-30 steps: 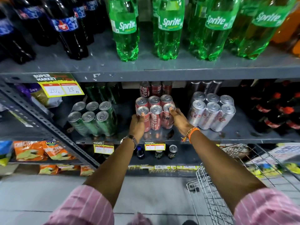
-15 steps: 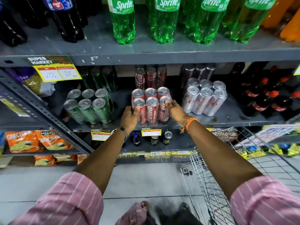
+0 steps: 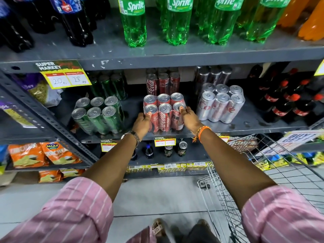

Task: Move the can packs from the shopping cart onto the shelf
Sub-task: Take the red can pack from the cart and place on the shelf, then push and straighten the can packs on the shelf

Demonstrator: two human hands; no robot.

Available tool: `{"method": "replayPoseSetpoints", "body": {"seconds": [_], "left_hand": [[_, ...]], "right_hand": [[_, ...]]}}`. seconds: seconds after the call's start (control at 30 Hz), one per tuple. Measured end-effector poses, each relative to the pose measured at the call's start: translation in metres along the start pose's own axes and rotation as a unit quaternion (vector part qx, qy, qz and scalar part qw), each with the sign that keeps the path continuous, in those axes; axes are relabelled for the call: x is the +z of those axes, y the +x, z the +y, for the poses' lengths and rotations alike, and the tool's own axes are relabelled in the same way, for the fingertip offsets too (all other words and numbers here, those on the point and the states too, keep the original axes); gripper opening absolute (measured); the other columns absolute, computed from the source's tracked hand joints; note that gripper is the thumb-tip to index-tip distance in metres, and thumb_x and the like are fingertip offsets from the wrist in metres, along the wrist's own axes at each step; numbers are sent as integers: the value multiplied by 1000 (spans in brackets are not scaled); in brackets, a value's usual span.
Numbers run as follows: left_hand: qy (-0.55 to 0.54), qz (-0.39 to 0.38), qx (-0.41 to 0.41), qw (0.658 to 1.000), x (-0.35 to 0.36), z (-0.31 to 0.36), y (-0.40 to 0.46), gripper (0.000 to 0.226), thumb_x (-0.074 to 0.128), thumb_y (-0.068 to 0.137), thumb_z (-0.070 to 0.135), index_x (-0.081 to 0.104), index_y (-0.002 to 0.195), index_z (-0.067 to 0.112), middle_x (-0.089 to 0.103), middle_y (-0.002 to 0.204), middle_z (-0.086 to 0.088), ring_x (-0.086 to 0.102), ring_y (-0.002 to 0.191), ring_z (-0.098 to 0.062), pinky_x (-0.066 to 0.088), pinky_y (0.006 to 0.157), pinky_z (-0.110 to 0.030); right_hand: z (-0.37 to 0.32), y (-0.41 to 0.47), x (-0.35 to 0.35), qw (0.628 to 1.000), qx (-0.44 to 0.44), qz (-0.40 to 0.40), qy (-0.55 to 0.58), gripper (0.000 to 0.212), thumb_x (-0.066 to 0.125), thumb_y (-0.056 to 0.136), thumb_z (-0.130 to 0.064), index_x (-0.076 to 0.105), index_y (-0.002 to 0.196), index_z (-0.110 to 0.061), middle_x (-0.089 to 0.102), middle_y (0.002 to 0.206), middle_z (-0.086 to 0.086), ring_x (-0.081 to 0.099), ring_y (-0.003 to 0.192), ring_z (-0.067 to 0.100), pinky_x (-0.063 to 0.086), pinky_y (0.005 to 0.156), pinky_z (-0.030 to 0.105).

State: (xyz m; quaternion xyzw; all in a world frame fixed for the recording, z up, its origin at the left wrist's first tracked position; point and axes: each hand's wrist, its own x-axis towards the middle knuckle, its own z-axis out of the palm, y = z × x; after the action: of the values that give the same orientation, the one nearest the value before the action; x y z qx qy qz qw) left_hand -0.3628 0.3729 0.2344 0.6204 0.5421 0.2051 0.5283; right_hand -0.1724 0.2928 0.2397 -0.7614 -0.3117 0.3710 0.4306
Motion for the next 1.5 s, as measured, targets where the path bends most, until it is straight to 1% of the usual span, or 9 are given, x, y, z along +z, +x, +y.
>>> {"method": "replayPoseSetpoints", "body": {"seconds": [0.2, 0.3, 0.37, 0.47, 0.6, 0.93, 1.1, 1.27, 1.5], "left_hand": [[-88, 84, -33, 992, 19, 3, -12, 44, 49, 97, 42, 53, 123, 7, 66, 122, -22, 62, 114, -37, 46, 96, -35], [-148, 288, 44, 945, 40, 20, -38, 34, 58, 90, 16, 60, 123, 6, 65, 124, -10, 60, 112, -22, 39, 91, -18], [-180, 361, 132, 905, 59, 39, -55, 34, 54, 84, 7, 63, 117, 5, 63, 118, -2, 58, 105, -12, 38, 89, -5], [-208, 335, 219, 893, 93, 71, -61, 34, 55, 81, 3, 64, 113, 10, 66, 114, 2, 62, 105, -10, 47, 94, -14], [-170, 243, 267, 917, 140, 112, -55, 38, 55, 79, -2, 67, 107, 21, 68, 108, 4, 63, 98, -6, 50, 92, -20], [6, 59, 97, 994, 216, 115, 34, 61, 52, 85, 43, 54, 135, 8, 60, 134, -19, 56, 124, -35, 44, 106, -40], [-30, 44, 87, 995, 224, 95, 44, 64, 49, 71, 68, 59, 121, 29, 67, 112, 0, 64, 112, -29, 54, 96, -46], [0, 69, 115, 991, 235, 105, -6, 53, 57, 85, 54, 57, 128, 24, 72, 109, -1, 68, 105, -27, 55, 89, -39], [17, 89, 136, 987, 239, 97, -19, 49, 61, 92, 43, 58, 137, 24, 75, 114, -8, 70, 104, -24, 58, 82, -33]], "right_hand": [[11, 6, -8, 997, -12, -17, 71, 59, 51, 89, -57, 51, 127, -12, 64, 128, 11, 59, 121, 28, 43, 111, 47], [20, 4, -31, 980, -86, 114, 137, 13, 53, 91, -26, 63, 98, -22, 65, 96, 1, 58, 97, 21, 47, 91, 37], [20, -8, -52, 953, -124, 224, 164, 18, 48, 88, -17, 62, 87, -27, 65, 88, 1, 60, 86, 22, 49, 84, 33], [17, -25, -93, 905, -152, 372, 139, 19, 49, 90, -3, 66, 89, -11, 65, 85, 3, 59, 80, 20, 41, 74, 5], [30, -19, -145, 872, -140, 455, 116, 17, 52, 85, -3, 67, 88, -11, 69, 93, 15, 58, 85, 22, 43, 79, 24], [70, 28, -193, 960, -91, 264, 20, 28, 56, 94, -24, 59, 122, -18, 65, 115, 18, 60, 103, 34, 42, 85, 33], [76, 28, -205, 975, -113, 188, 27, 38, 50, 101, -39, 49, 135, -23, 68, 121, 12, 62, 102, 28, 48, 90, 37], [84, 40, -224, 978, -132, 147, 70, 34, 46, 103, -26, 53, 136, -27, 58, 141, 1, 55, 128, 22, 41, 115, 46], [91, 19, -225, 976, -144, 151, 59, 36, 40, 104, -28, 48, 139, -32, 59, 139, 0, 57, 124, 23, 44, 109, 38]]}}
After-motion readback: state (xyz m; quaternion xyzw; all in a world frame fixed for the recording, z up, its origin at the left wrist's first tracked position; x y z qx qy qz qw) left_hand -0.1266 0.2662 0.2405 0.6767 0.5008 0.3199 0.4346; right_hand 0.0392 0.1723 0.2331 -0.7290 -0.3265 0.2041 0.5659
